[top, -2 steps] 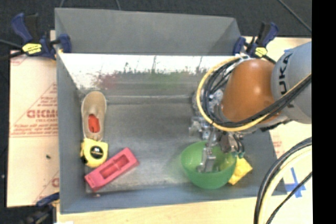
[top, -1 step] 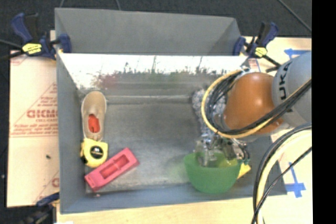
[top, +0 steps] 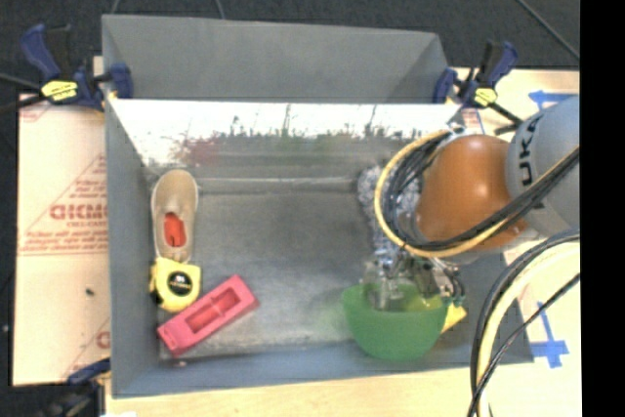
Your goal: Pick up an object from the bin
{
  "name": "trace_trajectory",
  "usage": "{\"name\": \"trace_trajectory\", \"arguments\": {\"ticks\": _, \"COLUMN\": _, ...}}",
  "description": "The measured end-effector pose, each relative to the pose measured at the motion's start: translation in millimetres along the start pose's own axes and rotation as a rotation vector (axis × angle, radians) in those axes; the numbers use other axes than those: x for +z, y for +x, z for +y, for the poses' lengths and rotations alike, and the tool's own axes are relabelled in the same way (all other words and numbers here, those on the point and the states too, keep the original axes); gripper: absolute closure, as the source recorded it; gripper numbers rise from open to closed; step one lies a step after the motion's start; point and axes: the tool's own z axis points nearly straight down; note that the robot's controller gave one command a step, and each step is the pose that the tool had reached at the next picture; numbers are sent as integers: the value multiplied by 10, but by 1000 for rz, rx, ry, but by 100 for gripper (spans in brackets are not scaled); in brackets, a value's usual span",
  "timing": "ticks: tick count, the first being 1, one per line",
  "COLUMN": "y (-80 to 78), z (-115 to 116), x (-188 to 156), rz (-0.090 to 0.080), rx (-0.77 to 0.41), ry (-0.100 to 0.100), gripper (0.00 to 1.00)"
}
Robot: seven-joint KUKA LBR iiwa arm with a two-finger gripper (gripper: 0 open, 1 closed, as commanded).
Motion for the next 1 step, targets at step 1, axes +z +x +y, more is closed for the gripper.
{"name": "trace_trajectory", "arguments": {"ticks": 1, "y": -30, "z": 28, "x": -776, "rz": -11, "rx": 20, "ry": 3, "gripper": 100}}
